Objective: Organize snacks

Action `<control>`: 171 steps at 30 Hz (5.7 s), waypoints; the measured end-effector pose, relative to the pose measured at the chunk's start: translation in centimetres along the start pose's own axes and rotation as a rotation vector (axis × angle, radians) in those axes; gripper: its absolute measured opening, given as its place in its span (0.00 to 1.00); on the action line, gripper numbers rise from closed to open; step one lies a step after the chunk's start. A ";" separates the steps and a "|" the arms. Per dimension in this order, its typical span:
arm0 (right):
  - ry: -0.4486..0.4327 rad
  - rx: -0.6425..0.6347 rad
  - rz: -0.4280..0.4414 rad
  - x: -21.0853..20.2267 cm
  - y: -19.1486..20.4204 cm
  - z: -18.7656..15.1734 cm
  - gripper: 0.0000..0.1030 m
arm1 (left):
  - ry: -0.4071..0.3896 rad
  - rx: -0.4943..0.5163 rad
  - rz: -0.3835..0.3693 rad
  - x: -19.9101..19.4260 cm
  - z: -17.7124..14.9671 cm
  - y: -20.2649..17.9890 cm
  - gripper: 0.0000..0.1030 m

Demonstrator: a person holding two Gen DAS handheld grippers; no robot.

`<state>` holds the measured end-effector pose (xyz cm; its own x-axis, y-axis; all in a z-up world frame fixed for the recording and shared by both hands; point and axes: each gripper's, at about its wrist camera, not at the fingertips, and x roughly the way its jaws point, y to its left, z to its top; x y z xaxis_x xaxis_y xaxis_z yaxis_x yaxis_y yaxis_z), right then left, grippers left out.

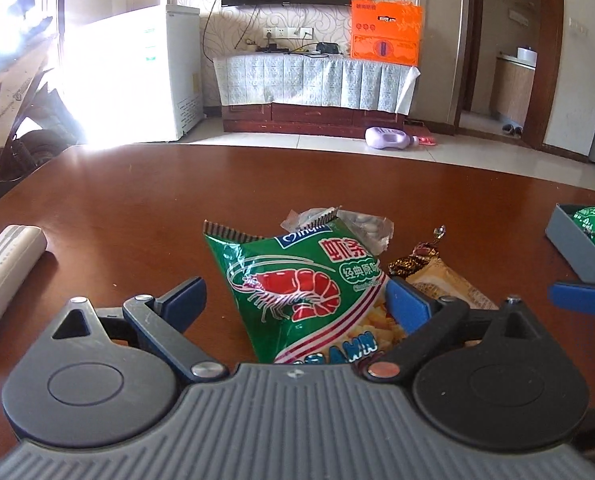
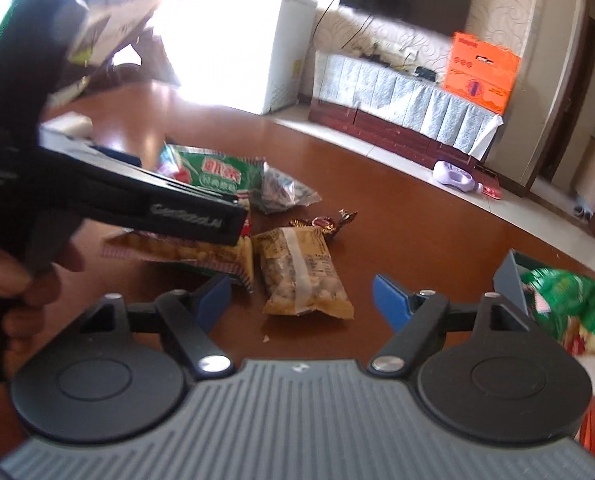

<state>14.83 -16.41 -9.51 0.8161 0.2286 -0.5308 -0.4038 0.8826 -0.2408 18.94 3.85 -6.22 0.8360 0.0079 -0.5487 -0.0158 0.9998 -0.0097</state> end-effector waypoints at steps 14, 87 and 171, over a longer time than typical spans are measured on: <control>0.084 0.040 0.069 4.6 -0.2 1.0 0.60 | 0.054 -0.070 -0.050 1.4 0.2 2.5 0.95; -0.065 0.220 -0.059 -4.7 -2.6 -1.5 0.46 | -0.083 0.147 -0.094 -2.4 -2.7 -3.6 0.56; -0.136 0.426 -0.387 -15.7 -16.1 -9.4 0.46 | -0.125 0.331 -0.511 2.1 -0.8 -34.6 0.63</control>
<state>4.68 -38.06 -4.93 0.9280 -0.1174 -0.3535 0.1127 0.9930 -0.0340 20.76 -30.70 -7.73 0.7514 -0.4908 -0.4410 0.5572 0.8300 0.0257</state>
